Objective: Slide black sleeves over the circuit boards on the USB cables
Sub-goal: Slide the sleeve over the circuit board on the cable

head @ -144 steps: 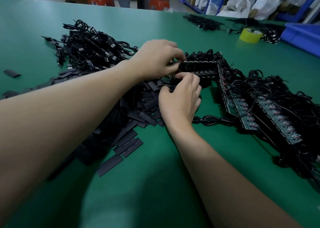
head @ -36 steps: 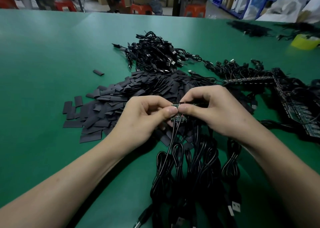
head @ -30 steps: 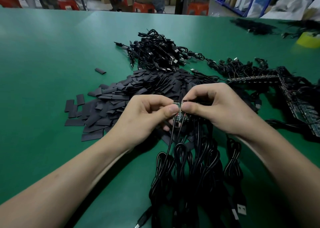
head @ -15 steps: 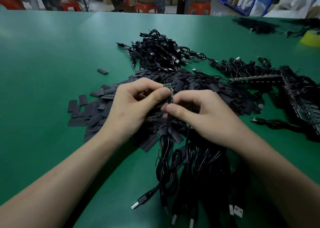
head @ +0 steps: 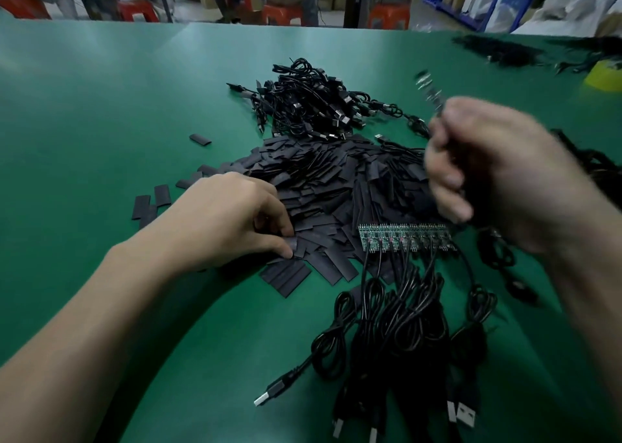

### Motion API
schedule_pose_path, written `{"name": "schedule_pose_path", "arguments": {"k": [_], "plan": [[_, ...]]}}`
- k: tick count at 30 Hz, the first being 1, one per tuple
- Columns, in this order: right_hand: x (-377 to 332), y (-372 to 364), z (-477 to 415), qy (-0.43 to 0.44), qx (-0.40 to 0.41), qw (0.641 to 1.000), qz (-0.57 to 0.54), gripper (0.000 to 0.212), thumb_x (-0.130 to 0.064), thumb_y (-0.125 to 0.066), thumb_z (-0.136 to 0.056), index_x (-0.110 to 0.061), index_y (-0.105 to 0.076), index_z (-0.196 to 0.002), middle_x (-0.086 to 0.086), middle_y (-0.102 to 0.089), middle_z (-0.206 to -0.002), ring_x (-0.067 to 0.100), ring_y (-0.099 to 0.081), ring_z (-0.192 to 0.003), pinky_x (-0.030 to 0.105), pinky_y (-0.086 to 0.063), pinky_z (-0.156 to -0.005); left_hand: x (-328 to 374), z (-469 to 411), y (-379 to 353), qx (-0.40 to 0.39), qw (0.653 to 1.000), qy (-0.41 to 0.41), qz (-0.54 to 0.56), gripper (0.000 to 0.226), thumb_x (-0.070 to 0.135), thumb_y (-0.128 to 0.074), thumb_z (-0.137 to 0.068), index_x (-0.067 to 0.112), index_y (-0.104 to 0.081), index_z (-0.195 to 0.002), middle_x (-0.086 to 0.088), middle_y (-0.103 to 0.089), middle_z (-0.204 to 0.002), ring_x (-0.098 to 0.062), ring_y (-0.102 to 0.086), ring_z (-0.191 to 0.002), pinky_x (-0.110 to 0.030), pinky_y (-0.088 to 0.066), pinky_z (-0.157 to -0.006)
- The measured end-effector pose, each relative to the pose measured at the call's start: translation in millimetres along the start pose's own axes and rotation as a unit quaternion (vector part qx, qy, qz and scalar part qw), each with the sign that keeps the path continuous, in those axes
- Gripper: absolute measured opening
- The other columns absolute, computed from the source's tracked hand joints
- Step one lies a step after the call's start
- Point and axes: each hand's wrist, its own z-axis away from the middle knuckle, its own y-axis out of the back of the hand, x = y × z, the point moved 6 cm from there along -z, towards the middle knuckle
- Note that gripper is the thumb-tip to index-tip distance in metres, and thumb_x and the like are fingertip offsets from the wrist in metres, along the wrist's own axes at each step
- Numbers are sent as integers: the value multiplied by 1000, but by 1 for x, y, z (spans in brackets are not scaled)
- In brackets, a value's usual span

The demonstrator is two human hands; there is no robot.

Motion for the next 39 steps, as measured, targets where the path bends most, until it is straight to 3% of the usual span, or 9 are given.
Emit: {"name": "schedule_pose_path", "arguments": {"k": [3, 6, 9, 14, 17, 19, 25, 29, 39], "plan": [[22, -24, 2, -36, -39, 991, 121, 31, -25, -45, -108, -16, -55, -80, -2, -48, -53, 14, -38, -41, 21, -33, -40, 0, 2, 0, 2, 999, -17, 32, 20, 58, -78, -76, 40, -76, -84, 21, -67, -89, -2, -63, -83, -38, -53, -73], [39, -43, 3, -51, -42, 977, 204, 38, -44, -53, -103, -15, -55, -78, -6, -44, -55, 14, -36, -48, 24, -32, -47, 3, 1, 1, 26, 989, -31, 139, 17, 52, -79, -75, 36, -77, -80, 20, -73, -82, -3, -69, -79, -30, -57, -75], [48, -47, 5, -60, -36, 976, 204, 52, -56, -61, -95, -6, -57, -83, 1, -39, -58, 19, -29, -55, 30, -24, -52, 6, -1, -2, 98, 943, 13, 318, 15, 45, -79, -74, 32, -77, -80, 10, -75, -74, -3, -70, -67, -18, -55, -67], [58, -45, 7, -118, -52, 985, 112, 39, -50, -70, -90, -12, -74, -84, -5, -38, -52, 14, -25, -49, 30, -17, -50, 23, -1, -24, 142, 847, 54, 509, 12, 26, -80, -75, 19, -78, -84, -3, -76, -72, -16, -74, -62, -40, -60, -60], [62, -44, 6, -121, -56, 988, 77, 29, -36, -70, -94, -11, -74, -81, -5, -41, -49, 11, -28, -44, 21, -23, -42, 30, 0, -30, 182, 843, 63, 502, 16, 26, -81, -74, 18, -79, -88, -2, -78, -75, -15, -73, -61, -47, -59, -58], [62, -42, 5, -113, -45, 989, 84, 29, -35, -70, -95, -8, -74, -84, -3, -42, -50, 13, -29, -45, 22, -22, -43, 32, 0, -30, 208, 852, 54, 478, 19, 26, -83, -75, 16, -80, -91, 1, -78, -76, -13, -73, -62, -31, -58, -55], [63, -41, 5, -87, -19, 989, 115, 33, -39, -62, -100, -14, -70, -81, -3, -40, -53, 20, -28, -51, 30, -21, -48, 39, 5, -15, 269, 929, -31, 254, 30, 27, -89, -77, 17, -81, -103, 10, -76, -91, -2, -70, -79, -26, -57, -74], [56, -37, 6, -75, -34, 992, 97, 44, -39, -44, -109, -19, -66, -77, -4, -37, -54, 11, -30, -45, 19, -30, -42, 31, 8, -12, 287, 920, -11, 268, 25, 26, -86, -79, 16, -82, -102, 7, -77, -91, -4, -72, -80, -26, -59, -76], [57, -37, 10, -113, -131, 982, 74, 46, -37, -48, -106, -20, -56, -64, -3, -31, -53, 11, -25, -45, 19, -27, -42, 24, 11, -7, 306, 908, 1, 287, 18, 23, -84, -81, 17, -81, -98, 11, -77, -92, -2, -73, -80, -14, -54, -76]]}}
